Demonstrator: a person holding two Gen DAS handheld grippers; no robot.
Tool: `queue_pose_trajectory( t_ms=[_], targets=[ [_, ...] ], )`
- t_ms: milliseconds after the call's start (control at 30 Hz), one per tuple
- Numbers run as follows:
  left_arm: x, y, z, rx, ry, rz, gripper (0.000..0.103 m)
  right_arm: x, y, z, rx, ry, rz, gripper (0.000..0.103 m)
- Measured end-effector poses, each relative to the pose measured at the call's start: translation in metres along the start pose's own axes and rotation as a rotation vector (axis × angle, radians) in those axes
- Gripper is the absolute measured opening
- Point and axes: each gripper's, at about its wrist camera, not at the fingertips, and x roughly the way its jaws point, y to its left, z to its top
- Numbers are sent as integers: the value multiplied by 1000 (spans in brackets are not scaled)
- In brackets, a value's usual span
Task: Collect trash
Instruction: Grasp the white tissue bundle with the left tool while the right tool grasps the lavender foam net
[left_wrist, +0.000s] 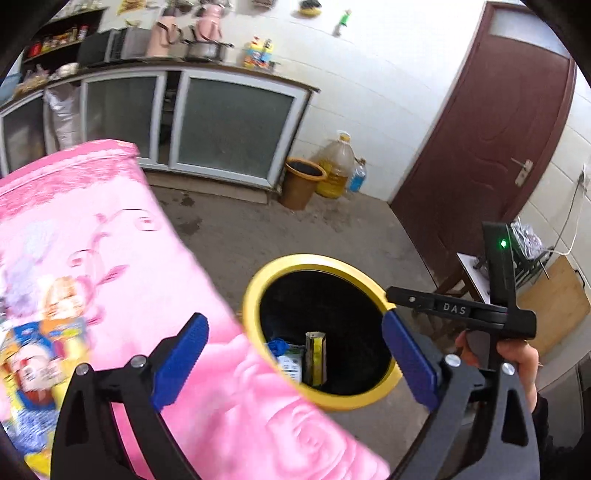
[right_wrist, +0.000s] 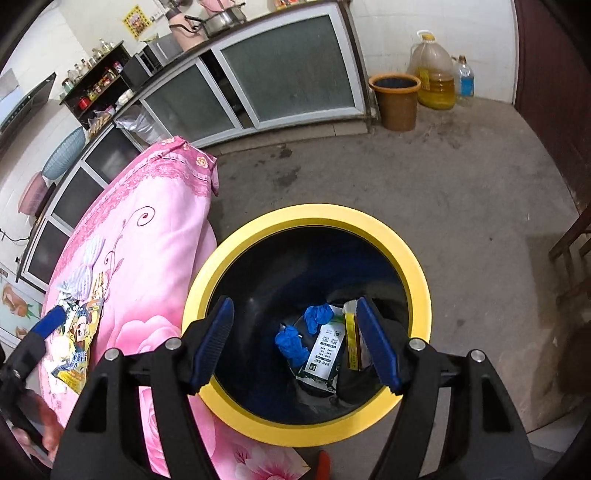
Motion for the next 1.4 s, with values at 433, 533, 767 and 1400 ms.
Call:
queue_pose_trajectory(
  t_ms=[433, 533, 767, 1400],
  targets=[
    [-167, 134, -91, -70, -112, 327, 95, 0, 107, -30, -276, -29, 219, 76],
    [-199, 162, -116, -66, -106, 452, 95, 8, 149, -35, -381, -10, 278, 81],
    [-226, 214, -149, -145, -66, 521, 95, 27, 238, -37, -520, 3, 326, 89],
    [-185, 253, -159, -214, 43, 463, 95, 121, 391, -5, -629, 229, 220, 84]
  ],
)
